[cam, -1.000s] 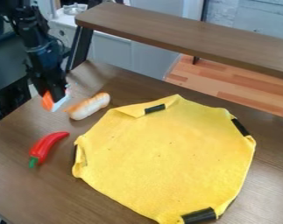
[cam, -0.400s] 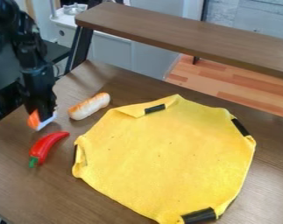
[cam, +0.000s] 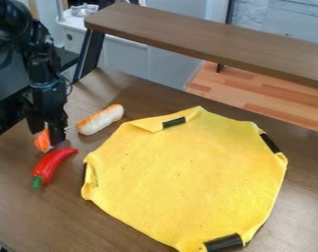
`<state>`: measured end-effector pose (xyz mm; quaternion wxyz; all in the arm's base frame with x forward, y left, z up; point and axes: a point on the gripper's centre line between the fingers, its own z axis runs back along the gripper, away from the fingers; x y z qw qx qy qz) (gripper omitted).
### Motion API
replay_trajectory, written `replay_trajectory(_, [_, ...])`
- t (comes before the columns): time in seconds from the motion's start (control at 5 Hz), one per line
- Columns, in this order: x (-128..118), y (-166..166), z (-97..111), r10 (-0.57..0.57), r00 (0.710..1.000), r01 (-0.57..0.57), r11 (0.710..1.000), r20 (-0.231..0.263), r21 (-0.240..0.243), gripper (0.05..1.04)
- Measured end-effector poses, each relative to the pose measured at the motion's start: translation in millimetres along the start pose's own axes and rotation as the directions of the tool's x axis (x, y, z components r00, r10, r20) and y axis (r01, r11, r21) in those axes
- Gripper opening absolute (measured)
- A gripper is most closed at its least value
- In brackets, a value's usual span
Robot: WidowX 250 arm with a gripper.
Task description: Remove the orange and white figure from the cloth
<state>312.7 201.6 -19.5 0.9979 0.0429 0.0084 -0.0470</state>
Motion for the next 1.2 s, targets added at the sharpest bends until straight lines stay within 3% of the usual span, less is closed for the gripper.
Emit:
replay_trajectory(0.2, [5.5,-2.2,1.0,-0.027,0.999,0.026,1.000,0.024,0.013,1.001])
replay_trajectory(0.4, [12.8,-14.5,31.2,-0.108,0.991,0.100,0.990,0.078,0.101,1.001])
replay_trajectory(0.8, [23.8,-47.9,118.8,-0.271,0.952,0.214,0.922,0.144,0.324,1.001])
replay_trajectory(1.0, [19.5,-66.8,165.3,-0.322,0.933,0.248,0.898,0.158,0.363,1.001])
replay_trajectory(1.2, [25.1,-99.8,216.1,-0.432,0.882,0.326,0.848,0.188,0.418,1.001])
